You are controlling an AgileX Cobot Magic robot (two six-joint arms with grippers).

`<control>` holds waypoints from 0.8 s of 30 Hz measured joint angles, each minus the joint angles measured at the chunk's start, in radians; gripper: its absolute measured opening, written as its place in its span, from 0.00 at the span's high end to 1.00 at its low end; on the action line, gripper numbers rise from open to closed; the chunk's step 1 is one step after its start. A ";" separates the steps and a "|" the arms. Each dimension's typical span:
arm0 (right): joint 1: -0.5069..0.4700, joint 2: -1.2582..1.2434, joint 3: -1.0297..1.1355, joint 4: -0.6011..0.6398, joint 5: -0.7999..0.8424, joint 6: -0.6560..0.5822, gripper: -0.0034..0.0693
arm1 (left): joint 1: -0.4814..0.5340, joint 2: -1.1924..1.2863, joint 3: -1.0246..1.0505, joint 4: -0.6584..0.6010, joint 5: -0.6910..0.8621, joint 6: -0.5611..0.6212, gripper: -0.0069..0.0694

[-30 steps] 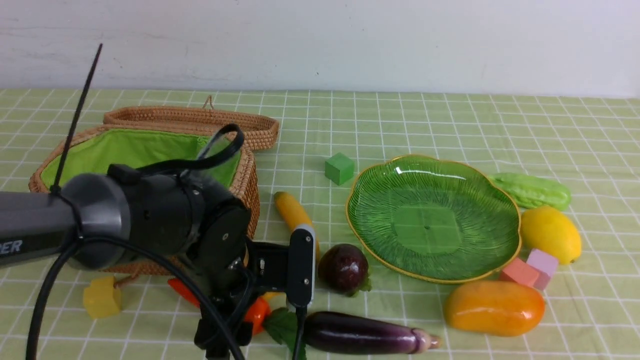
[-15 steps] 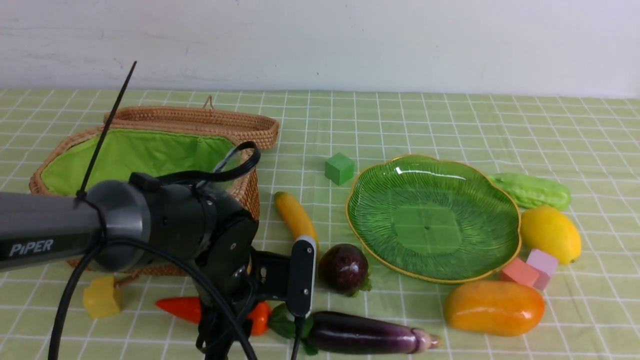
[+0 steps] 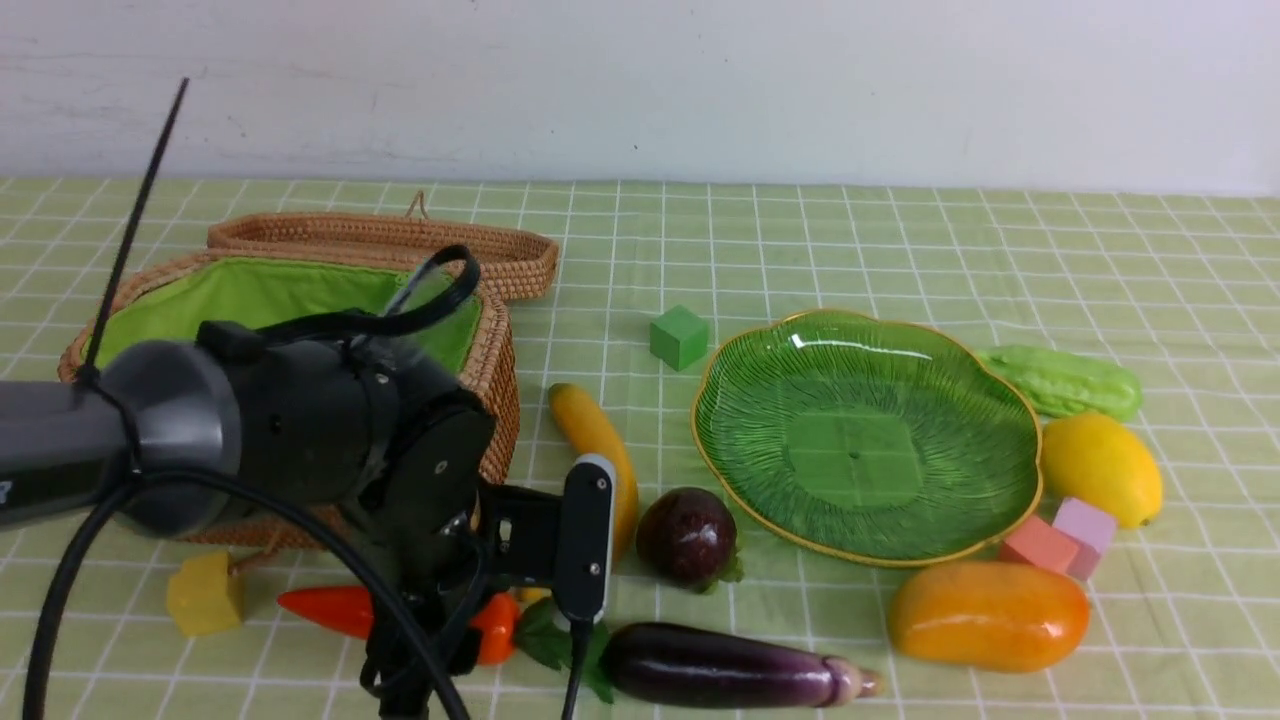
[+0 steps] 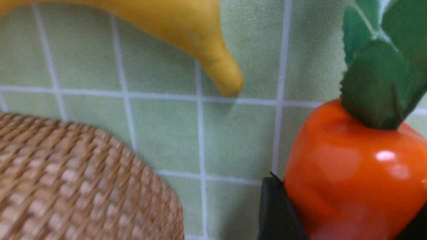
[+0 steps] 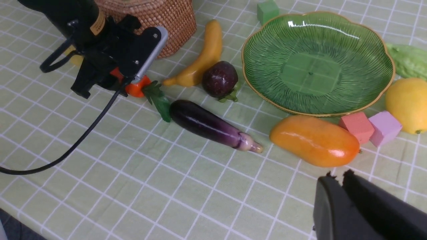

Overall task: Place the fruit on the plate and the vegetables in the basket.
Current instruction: Use the left arm to grab a carrot and put it into the left basket

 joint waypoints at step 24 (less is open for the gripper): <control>0.000 0.000 0.000 0.039 -0.056 0.000 0.88 | 0.000 -0.254 -0.010 -0.221 0.148 -0.126 0.41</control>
